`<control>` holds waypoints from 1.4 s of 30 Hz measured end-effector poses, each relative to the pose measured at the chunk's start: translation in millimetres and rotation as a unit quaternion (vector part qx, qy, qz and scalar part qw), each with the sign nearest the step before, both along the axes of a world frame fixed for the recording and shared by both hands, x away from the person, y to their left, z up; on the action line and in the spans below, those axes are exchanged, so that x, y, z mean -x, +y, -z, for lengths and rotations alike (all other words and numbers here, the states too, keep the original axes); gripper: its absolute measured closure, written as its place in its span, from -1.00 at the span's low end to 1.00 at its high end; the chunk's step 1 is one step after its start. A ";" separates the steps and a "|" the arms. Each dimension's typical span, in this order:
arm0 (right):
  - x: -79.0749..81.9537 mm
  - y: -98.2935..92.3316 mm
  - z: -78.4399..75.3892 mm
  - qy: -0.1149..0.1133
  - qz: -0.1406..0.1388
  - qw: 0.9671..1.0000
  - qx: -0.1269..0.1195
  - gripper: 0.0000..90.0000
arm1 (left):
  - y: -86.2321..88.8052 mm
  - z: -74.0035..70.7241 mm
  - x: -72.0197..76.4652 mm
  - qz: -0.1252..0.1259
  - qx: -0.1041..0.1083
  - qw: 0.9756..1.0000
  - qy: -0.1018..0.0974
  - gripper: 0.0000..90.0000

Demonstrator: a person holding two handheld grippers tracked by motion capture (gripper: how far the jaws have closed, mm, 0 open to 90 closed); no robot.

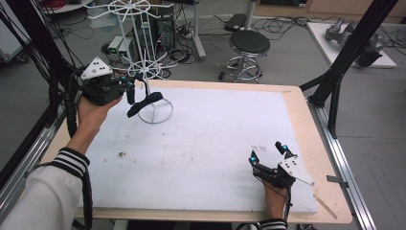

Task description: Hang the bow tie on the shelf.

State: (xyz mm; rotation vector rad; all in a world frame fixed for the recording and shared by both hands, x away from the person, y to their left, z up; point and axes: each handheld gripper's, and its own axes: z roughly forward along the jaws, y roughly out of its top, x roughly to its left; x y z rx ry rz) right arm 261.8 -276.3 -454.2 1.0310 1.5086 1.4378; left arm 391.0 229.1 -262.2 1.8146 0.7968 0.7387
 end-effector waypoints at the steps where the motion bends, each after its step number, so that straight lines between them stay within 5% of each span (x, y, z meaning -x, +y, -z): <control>1: 0.0 0.0 0.0 0.000 0.000 1.000 0.000 -0.86 | -0.2 0.2 -1.2 -0.001 -0.001 1.000 0.001 0.95; 18: 0.3 -0.1 0.2 0.001 0.000 1.000 -0.003 -0.86 | -6.4 -1.4 -13.5 -0.025 -0.047 0.998 0.015 0.92; 25: 0.3 -0.8 0.2 0.001 -0.001 1.000 -0.004 -0.86 | -6.4 -2.0 -14.4 -0.054 -0.056 0.997 -0.003 0.33; 30: 0.6 -0.6 0.1 0.004 -0.001 1.000 -0.009 -0.86 | -2.2 -2.0 -16.5 -0.063 -0.059 0.996 -0.001 0.14; 36: 0.4 -0.6 0.3 0.000 -0.001 1.000 -0.007 -0.86 | 1.3 -4.0 -9.0 -0.063 -0.043 0.997 -0.023 -0.18; 42: 0.4 -0.6 0.3 -0.001 0.000 1.000 -0.004 -0.86 | 12.0 1.9 12.5 -0.030 0.013 0.998 -0.060 -0.57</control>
